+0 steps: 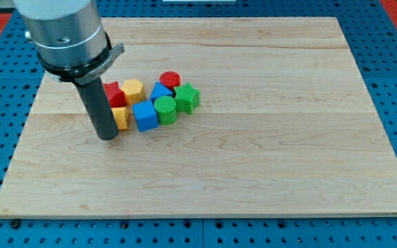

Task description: Adjust the red star along with hexagon on top of the blue cube

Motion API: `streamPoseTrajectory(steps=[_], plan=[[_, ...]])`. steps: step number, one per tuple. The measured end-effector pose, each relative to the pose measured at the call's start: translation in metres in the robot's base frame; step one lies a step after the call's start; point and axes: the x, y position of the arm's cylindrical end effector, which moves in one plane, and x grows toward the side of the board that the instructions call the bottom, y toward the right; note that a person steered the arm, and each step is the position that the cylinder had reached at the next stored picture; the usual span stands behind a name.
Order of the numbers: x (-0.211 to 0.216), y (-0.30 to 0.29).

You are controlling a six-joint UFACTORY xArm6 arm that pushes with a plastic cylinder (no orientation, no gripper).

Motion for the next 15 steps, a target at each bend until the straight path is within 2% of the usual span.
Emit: streamPoseTrajectory(steps=[2, 3, 4, 5, 6, 8, 9, 10, 13, 14, 15], plan=[[-0.039, 0.004], [-0.033, -0.026], [-0.029, -0.088], [-0.078, -0.111], [-0.117, -0.062], [-0.107, 0.013], [-0.107, 0.013], [-0.1, -0.024], [-0.087, -0.011], [-0.094, -0.036], [-0.147, -0.025]])
